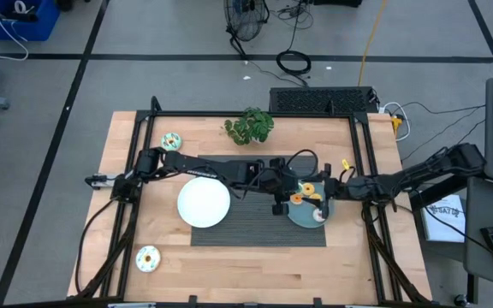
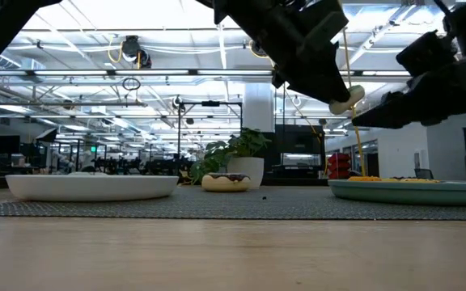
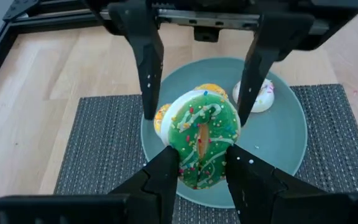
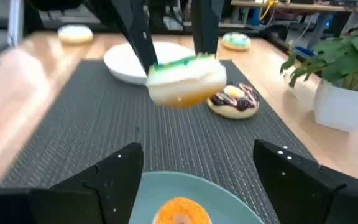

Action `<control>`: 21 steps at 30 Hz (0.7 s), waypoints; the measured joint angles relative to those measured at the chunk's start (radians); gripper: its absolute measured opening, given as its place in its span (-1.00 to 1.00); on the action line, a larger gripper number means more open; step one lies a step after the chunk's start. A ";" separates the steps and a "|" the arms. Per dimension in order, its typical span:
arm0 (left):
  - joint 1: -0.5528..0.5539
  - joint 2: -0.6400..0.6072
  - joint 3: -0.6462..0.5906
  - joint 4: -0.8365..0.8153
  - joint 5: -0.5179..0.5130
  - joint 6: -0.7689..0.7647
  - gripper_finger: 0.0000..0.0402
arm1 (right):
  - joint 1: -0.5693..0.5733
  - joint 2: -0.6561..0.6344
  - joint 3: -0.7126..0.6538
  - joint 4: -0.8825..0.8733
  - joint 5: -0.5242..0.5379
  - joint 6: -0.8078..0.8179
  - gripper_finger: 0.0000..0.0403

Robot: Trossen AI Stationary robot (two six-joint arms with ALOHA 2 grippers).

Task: Pick & Place donuts
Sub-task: Put the small green doughnut on top of the blue plate

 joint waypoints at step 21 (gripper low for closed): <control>0.000 0.000 0.000 -0.028 -0.002 -0.023 -0.35 | 0.000 0.118 0.025 0.201 0.005 -0.097 0.38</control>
